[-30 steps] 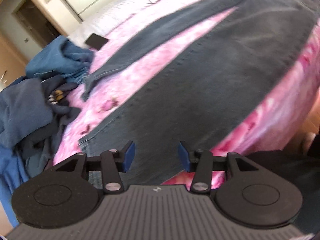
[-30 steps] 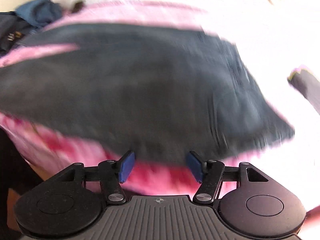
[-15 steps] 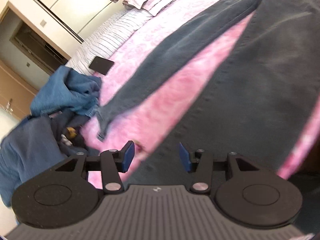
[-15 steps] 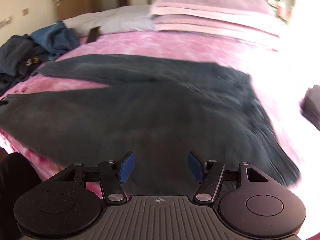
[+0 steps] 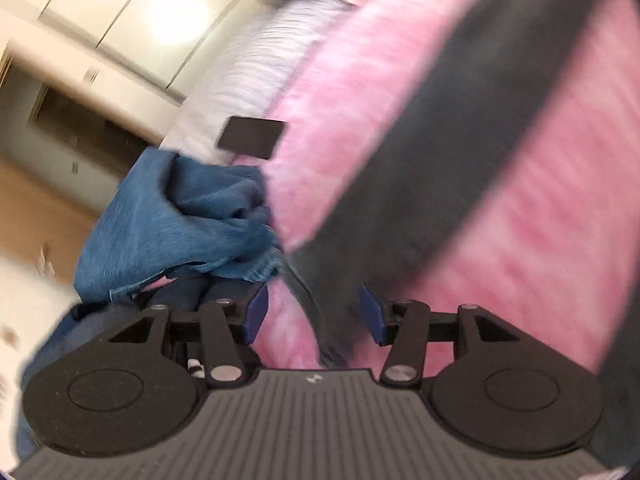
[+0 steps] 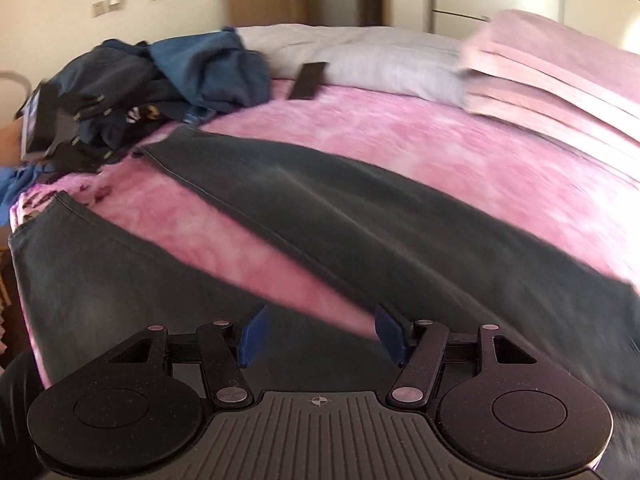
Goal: Fold clothes
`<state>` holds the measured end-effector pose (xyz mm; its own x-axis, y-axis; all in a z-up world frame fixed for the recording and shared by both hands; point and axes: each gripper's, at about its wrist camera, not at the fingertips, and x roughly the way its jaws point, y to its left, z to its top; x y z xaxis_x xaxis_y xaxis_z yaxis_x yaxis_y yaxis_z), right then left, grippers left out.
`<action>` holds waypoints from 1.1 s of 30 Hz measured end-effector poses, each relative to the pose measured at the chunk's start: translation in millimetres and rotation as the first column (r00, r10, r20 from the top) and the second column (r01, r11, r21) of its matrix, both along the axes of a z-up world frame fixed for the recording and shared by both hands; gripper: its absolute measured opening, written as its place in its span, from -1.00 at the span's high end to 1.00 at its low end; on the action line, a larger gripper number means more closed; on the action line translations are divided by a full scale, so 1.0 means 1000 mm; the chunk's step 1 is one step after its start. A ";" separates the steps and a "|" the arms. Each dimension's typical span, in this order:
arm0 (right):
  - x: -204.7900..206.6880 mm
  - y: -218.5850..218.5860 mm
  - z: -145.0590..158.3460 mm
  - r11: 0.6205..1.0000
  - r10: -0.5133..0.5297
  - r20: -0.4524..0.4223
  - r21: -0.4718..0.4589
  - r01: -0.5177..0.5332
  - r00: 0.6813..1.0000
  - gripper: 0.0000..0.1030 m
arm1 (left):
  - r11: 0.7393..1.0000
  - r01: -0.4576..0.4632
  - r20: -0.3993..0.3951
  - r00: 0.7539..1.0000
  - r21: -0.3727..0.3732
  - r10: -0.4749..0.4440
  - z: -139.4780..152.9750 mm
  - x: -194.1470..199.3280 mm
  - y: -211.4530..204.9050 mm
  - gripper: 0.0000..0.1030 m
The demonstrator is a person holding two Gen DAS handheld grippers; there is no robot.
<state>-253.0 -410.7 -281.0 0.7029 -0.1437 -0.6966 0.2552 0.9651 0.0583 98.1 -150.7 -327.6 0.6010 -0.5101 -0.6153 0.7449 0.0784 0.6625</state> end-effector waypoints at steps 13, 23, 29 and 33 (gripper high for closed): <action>0.069 0.008 -0.039 0.999 0.051 -0.026 -0.008 -0.051 0.998 -0.21 | 0.951 -0.273 -0.300 0.928 -0.142 0.222 -0.005 0.105 -0.053 0.24; 0.059 -0.001 -0.040 1.000 0.007 0.022 -0.010 -0.006 1.000 -0.21 | 0.953 -0.201 -0.084 0.979 -0.225 0.187 -0.005 0.080 -0.052 0.96; 0.057 -0.019 -0.043 0.999 -0.032 0.033 0.033 0.031 0.999 -0.21 | 0.956 -0.282 -0.113 0.956 -0.078 0.272 -0.024 0.084 -0.063 0.63; 0.042 -0.036 -0.045 0.990 -0.123 0.049 0.076 0.120 0.991 -0.21 | 0.965 -0.247 -0.102 0.966 -0.087 0.238 -0.014 0.058 -0.050 0.44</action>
